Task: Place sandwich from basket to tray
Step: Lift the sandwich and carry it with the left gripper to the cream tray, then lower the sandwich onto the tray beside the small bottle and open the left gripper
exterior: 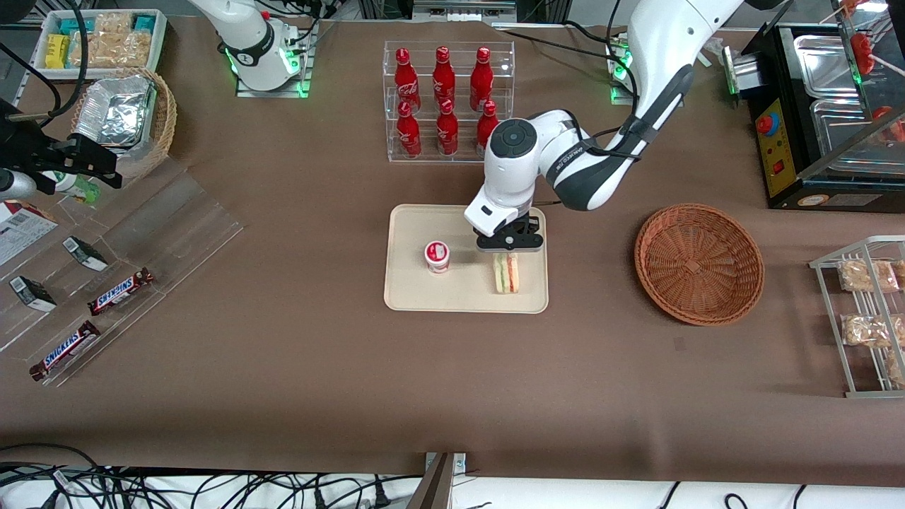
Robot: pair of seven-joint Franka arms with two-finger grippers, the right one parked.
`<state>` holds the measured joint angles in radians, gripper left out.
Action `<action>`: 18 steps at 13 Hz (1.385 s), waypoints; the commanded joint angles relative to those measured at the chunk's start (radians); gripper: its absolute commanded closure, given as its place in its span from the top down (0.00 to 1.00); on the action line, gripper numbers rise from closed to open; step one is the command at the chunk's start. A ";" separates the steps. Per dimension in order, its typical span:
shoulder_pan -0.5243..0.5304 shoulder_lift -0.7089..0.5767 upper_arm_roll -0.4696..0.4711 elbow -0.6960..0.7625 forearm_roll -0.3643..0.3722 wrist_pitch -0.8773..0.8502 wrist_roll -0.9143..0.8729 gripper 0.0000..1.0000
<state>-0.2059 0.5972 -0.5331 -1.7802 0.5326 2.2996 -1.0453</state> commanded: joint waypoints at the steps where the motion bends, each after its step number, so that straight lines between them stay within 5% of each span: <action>1: 0.002 0.019 -0.002 0.016 0.049 0.001 -0.019 0.30; 12: -0.009 0.041 -0.001 0.005 0.050 0.001 -0.024 0.31; 14: -0.009 0.041 -0.001 0.004 0.050 -0.003 -0.025 0.47; 18: -0.003 0.033 -0.004 0.011 0.047 -0.011 -0.027 1.00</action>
<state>-0.2121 0.6356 -0.5318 -1.7802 0.5498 2.2988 -1.0492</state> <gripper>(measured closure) 0.322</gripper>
